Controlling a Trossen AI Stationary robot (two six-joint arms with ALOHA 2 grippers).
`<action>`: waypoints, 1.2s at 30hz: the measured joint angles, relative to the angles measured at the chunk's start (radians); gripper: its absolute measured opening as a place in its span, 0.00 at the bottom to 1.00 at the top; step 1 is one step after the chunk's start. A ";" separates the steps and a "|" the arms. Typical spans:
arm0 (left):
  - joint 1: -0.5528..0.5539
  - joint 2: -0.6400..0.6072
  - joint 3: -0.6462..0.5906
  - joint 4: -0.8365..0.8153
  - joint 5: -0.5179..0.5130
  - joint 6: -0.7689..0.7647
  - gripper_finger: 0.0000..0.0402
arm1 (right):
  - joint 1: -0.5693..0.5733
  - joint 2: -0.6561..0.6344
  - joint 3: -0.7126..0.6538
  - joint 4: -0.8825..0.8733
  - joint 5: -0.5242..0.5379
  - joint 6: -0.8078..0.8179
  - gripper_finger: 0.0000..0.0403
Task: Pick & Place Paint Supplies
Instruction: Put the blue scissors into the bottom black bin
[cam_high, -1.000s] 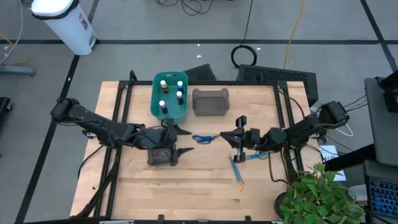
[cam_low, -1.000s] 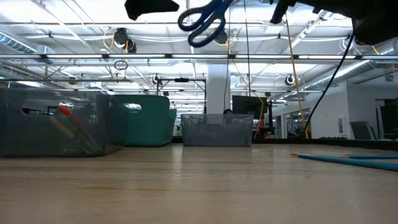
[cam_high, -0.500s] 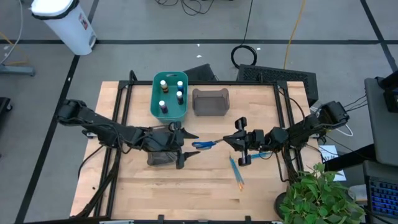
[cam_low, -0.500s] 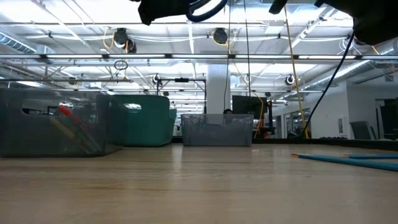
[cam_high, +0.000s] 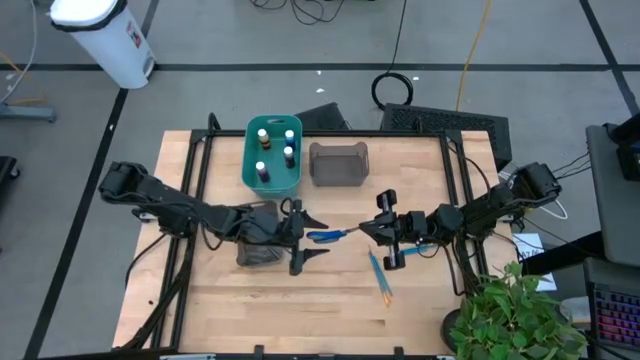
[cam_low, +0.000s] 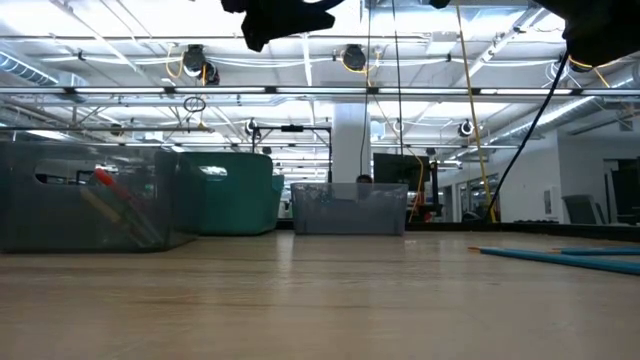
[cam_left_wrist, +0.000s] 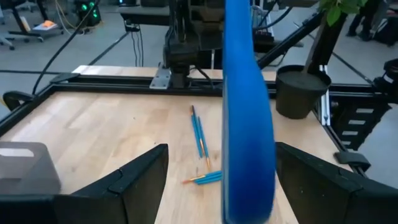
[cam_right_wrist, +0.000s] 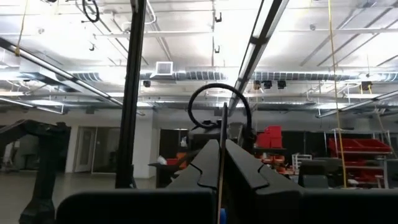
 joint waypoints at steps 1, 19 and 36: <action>0.002 0.003 0.000 0.001 0.000 -0.002 0.74 | 0.000 0.000 0.000 0.000 0.000 0.000 0.00; -0.004 -0.128 0.000 -0.201 0.046 -0.130 0.07 | -0.001 0.000 0.000 -0.054 0.005 -0.017 0.00; -0.010 -0.381 0.000 -0.415 0.036 -0.217 0.08 | -0.039 -0.001 0.000 -0.223 0.008 0.011 0.01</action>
